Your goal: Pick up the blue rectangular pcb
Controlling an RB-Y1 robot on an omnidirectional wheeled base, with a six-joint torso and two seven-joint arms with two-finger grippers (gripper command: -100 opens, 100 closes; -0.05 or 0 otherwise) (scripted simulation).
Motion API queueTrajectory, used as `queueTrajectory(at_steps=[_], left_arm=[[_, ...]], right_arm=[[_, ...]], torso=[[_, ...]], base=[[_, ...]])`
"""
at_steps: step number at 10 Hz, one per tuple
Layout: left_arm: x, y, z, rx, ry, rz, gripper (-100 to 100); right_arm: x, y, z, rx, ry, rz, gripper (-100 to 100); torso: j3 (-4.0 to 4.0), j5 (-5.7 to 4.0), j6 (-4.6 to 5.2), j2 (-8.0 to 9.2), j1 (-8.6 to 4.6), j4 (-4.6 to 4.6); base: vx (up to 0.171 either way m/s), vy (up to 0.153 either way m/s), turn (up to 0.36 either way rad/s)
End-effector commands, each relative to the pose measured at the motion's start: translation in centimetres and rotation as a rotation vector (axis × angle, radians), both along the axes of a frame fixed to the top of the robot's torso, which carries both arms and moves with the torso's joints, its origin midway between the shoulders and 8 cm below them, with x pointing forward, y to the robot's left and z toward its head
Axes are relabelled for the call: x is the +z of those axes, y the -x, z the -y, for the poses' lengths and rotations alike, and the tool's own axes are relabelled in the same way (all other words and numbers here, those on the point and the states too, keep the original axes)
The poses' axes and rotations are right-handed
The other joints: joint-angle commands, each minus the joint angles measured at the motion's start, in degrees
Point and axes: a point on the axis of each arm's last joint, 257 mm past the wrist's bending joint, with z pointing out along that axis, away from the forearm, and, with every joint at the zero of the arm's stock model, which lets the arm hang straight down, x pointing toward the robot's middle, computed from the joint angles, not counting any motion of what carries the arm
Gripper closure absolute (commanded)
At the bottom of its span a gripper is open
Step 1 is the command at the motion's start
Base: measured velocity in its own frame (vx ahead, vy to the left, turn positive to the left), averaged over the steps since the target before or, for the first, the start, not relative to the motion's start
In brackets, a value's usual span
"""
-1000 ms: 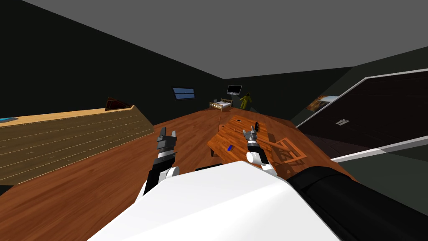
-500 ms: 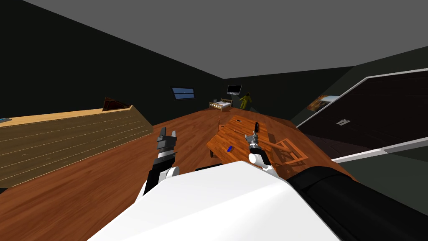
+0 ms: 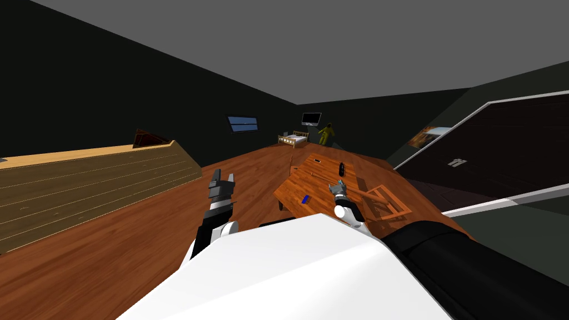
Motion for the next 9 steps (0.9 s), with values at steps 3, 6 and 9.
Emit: queueTrajectory(at_steps=[3,6,9], left_arm=[[0.0,0.0,0.0,0.0,0.0,0.0,0],[0.0,0.0,0.0,0.0,0.0,0.0,0],[0.0,0.0,0.0,0.0,0.0,0.0,0]], right_arm=[[-3.8,2.2,2.2,-0.056,-0.141,-0.041,-100],[-8.2,4.5,4.2,-0.126,-0.301,-0.076,-100],[-11.8,6.5,5.3,-0.192,-0.461,-0.083,-100]], torso=[[0.01,0.0,0.01,0.01,-0.02,0.0],[0.01,0.01,0.0,0.02,0.03,0.0],[0.01,0.01,0.0,0.03,0.02,0.01]], base=[[0.04,-0.024,-0.004],[0.042,-0.018,-0.004],[0.043,-0.022,-0.004]])
